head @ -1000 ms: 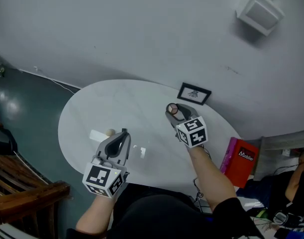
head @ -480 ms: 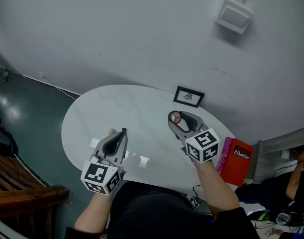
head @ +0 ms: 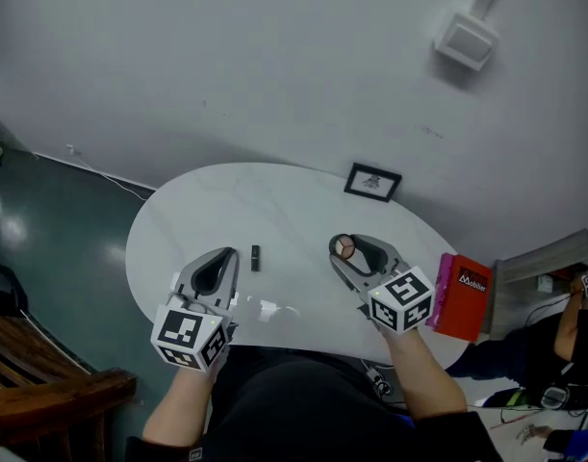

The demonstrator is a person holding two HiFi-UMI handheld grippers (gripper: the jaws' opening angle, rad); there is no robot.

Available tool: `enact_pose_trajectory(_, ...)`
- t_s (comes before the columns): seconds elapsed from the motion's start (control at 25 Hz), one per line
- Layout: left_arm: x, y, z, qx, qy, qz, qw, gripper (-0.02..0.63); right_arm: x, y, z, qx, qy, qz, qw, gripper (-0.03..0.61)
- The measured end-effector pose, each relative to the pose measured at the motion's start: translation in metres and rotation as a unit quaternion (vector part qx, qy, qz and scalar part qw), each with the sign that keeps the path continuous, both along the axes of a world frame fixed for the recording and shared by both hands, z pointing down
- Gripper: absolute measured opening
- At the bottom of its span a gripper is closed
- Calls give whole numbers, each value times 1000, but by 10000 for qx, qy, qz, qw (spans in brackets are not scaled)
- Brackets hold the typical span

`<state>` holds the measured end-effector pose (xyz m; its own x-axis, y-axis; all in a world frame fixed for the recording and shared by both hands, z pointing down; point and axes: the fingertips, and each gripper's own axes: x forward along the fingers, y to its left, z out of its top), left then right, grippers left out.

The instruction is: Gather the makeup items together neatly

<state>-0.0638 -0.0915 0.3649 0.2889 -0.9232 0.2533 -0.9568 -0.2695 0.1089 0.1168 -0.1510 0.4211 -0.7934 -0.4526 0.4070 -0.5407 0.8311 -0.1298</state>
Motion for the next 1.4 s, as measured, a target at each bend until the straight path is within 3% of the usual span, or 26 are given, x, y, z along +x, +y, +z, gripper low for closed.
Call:
enact_pose_trajectory(0.4, -97, 19, 3, 0, -77, 576, 9983, 26, -88, 27, -17, 119, -166, 500, 9985, 209)
enact_pose_trajectory(0.64, -127, 30, 15, -138, -48, 916, 9957, 26, -105, 50, -3, 50, -137, 1008, 9948, 209)
enact_pose_trajectory(0.96, -125, 22, 33, -364, 86, 990, 9944, 26, -106, 60, 22, -95, 174, 1130, 9934, 209)
enact_pose_trajectory(1.4, -101, 6, 49, -565, 155, 864, 9945, 26, -100, 43, 78, -515, 381, 827, 9945, 209)
